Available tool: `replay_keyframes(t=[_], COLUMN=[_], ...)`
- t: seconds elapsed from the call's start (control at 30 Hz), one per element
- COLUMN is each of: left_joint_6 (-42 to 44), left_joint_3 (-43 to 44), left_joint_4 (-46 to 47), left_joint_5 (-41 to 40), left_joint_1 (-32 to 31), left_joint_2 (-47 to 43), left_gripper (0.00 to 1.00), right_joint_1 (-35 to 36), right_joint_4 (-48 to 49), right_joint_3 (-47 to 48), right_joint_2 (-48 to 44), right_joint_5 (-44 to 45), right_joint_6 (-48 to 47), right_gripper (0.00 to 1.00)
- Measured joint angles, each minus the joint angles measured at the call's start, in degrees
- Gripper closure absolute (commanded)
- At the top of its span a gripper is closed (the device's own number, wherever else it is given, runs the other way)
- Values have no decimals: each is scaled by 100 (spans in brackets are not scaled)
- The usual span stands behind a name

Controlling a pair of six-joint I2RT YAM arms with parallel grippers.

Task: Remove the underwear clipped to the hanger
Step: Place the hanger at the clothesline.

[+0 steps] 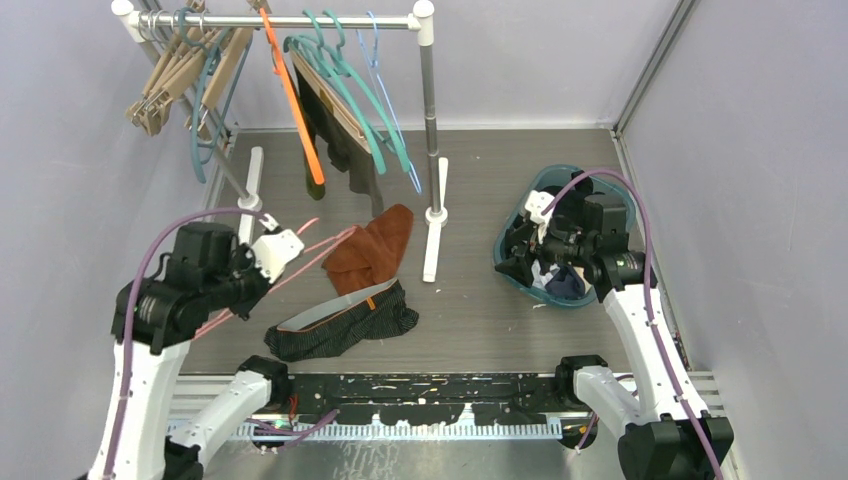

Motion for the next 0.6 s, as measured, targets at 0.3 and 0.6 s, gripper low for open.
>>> replay_keyframes(t=[0.3, 0.6], left_joint_6=[-459, -796], left_joint_3=[223, 435], left_joint_4=[15, 417], left_joint_5=[-400, -772], left_joint_1=[1309, 1423], left_joint_2=[-448, 74], left_gripper=[100, 100], right_joint_1=[79, 149], right_joint_4=[-2, -4], right_joint_3=[-20, -55], right_joint_2=[48, 46], right_joint_5=[70, 186], right_joint_6=[-4, -24], right_gripper=[17, 17])
